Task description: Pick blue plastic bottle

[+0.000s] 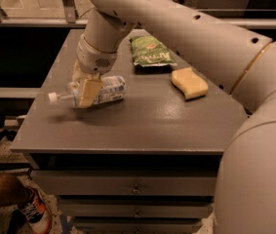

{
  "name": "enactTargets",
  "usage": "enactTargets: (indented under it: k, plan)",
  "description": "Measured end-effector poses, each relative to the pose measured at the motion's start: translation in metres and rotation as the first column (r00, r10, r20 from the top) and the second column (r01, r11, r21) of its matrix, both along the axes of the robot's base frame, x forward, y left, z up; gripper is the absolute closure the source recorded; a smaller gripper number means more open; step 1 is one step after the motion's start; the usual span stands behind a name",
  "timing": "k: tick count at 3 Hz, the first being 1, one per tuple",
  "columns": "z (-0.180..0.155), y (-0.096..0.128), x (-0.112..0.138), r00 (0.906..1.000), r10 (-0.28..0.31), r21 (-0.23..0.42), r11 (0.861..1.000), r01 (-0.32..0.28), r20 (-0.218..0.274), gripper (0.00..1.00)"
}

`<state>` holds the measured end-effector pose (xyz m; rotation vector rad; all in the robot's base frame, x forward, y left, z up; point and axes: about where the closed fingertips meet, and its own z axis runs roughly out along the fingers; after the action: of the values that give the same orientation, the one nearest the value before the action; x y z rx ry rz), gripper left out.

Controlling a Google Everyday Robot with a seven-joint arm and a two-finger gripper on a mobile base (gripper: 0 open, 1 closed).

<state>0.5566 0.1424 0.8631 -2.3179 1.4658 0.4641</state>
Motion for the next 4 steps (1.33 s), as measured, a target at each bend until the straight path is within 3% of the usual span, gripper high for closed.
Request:
enactTargets:
  k: [1,2,4]
  plan:
    - [-0.0015,0.0018,-0.0006,1.0,0.003,0.0,1.0,-0.003,-0.002,0.07]
    - [-0.0022,0.0026,-0.0009,1.0,0.004,-0.001,1.0,-0.004,-0.002,0.0]
    - [-0.0025,-0.0013,-0.0006,1.0,-0.006,-0.017,1.0,0.006,-0.002,0.0]
